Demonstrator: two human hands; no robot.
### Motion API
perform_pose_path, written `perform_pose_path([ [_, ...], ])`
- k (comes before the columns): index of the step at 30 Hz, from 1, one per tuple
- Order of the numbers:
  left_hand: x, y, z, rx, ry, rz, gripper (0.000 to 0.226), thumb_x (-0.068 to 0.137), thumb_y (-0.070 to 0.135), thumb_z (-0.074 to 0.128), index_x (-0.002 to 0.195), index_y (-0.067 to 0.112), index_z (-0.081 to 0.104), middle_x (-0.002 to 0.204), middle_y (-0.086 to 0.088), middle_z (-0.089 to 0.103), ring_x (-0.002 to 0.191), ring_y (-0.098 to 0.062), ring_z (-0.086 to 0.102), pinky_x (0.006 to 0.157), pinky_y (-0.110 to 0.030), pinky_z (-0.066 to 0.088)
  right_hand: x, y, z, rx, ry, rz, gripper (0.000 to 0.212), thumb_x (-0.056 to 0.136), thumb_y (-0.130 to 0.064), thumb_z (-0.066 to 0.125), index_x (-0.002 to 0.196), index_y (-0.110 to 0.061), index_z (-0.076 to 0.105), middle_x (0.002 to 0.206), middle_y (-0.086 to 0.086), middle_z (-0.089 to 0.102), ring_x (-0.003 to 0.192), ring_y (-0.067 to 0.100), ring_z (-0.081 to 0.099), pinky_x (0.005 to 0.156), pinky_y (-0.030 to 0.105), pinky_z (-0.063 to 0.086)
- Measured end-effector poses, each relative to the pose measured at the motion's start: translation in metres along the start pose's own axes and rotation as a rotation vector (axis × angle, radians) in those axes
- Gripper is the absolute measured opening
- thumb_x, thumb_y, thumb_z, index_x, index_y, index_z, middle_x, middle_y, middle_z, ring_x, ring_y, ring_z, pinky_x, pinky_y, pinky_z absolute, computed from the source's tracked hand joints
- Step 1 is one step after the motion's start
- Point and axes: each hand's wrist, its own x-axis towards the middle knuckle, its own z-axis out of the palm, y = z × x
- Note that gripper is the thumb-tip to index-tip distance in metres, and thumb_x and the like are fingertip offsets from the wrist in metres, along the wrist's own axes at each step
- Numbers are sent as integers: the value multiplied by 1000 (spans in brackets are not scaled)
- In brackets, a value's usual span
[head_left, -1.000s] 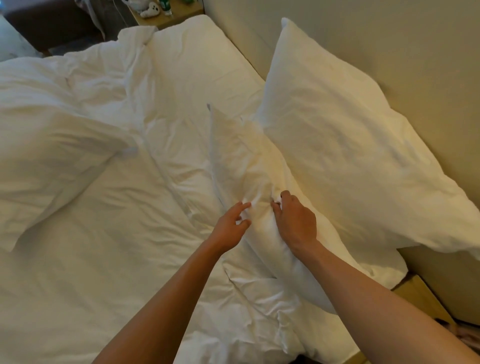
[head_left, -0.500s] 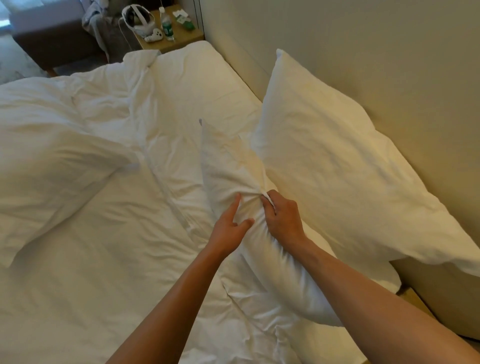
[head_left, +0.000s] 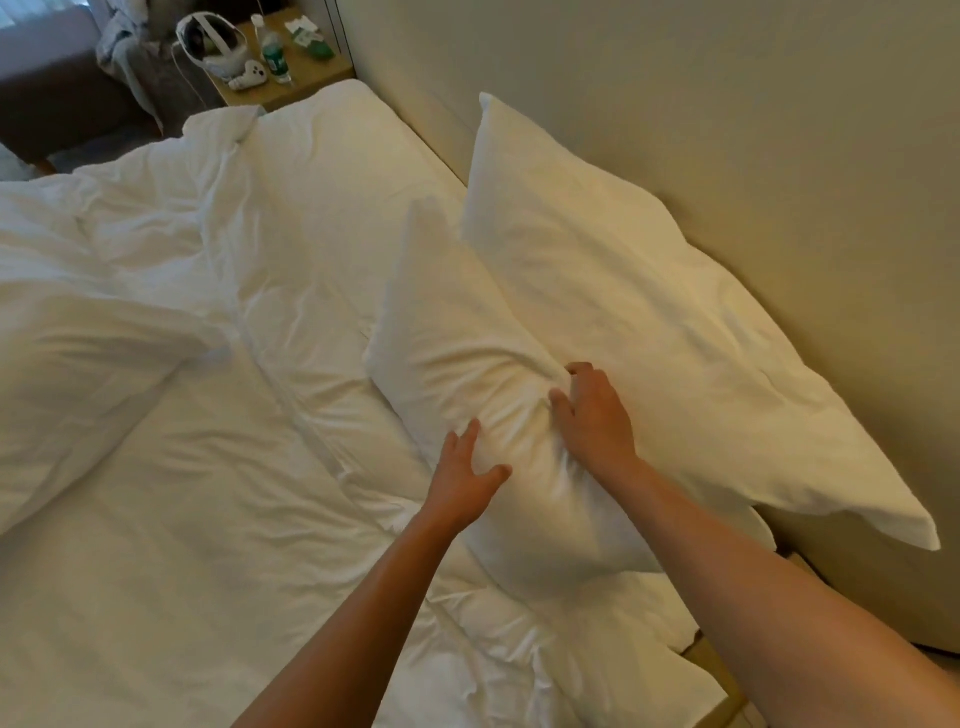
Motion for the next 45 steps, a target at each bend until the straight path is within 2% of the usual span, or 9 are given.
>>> perform_pose_path([
  [5,10,-2,12,23,-2,-12,92,93,45,68,163,40,10,174,-1,2,157,-26,19,122,-41,28,-20,20,13,-130,35,69,54,101,-66,39,108,-14,54,98,6,63,86,31,61,67,39,43],
  [12,11,1,15,-9,55,-39,105,85,56,74,162,45,4,172,-2,10,155,-28,23,123,-46,31,-19,30,12,-106,28,-21,33,109,-49,30,98,-21,43,65,-8,45,60,27,49,53,37,33],
  [15,17,9,23,-145,113,-126,117,75,67,77,160,49,-1,170,-4,17,151,-33,31,117,-55,40,-12,44,1,-130,56,-62,32,109,-48,35,103,-19,48,66,2,56,56,30,43,52,36,29],
  [20,42,27,50,-180,82,-105,121,75,64,80,159,51,-7,171,-4,14,151,-36,30,112,-60,44,1,72,-21,-127,80,-111,31,109,-46,38,99,-19,50,73,8,66,64,38,60,52,37,35],
  [28,95,74,91,-176,52,-66,121,76,62,80,161,46,-5,165,-14,27,145,-39,40,109,-57,47,43,101,-71,-93,177,-162,31,108,-39,49,90,-14,54,75,17,67,67,40,63,54,39,39],
  [32,88,54,83,-152,43,-69,122,76,61,81,162,45,-3,166,-11,28,147,-37,37,112,-56,45,34,92,-56,-122,106,-119,33,107,-43,47,97,-13,54,79,16,69,72,40,65,56,41,46],
  [35,74,37,71,-84,87,-35,120,76,59,81,164,36,3,166,-9,30,150,-32,35,119,-49,38,18,85,-45,-94,61,-69,33,107,-47,46,92,-18,44,74,8,63,73,37,65,55,37,38],
  [39,62,32,58,6,144,56,117,79,54,80,164,32,2,170,-8,16,156,-26,21,122,-43,30,1,80,-43,-207,32,-36,42,103,-62,39,88,-23,41,61,-8,43,63,32,60,52,35,38],
  [45,42,48,64,170,106,152,111,85,54,74,161,44,-6,173,-7,-2,158,-28,13,121,-41,30,-36,95,-55,-352,61,77,53,96,-76,31,89,-25,41,64,-8,48,52,19,45,49,33,33],
])
